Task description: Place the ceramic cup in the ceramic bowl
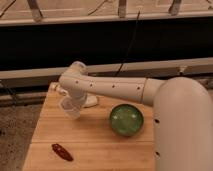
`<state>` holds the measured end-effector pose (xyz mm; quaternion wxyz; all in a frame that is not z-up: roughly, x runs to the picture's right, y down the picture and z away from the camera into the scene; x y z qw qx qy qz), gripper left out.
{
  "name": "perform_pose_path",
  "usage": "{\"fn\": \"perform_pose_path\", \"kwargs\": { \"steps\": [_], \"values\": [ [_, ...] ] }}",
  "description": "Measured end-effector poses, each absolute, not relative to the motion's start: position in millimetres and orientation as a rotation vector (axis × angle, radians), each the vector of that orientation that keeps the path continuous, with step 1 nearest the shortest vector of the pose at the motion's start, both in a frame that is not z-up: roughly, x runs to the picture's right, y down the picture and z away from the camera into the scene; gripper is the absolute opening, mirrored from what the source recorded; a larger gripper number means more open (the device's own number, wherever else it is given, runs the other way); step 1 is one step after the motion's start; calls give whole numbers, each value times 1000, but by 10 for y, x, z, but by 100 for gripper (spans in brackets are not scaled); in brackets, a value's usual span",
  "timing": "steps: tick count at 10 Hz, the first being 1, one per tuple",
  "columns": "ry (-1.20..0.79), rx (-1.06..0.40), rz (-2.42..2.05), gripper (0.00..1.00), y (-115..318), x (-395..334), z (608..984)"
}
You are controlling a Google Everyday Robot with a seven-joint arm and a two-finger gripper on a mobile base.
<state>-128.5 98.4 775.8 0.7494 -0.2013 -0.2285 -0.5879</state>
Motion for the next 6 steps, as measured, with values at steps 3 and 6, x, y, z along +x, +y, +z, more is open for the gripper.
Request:
{"fn": "perform_pose_path", "kwargs": {
  "steps": [3,6],
  "values": [
    [-489,-432,-1249,0,951,-862,7687],
    [-482,-424,-1204,0,956,-574,7627]
  ]
}}
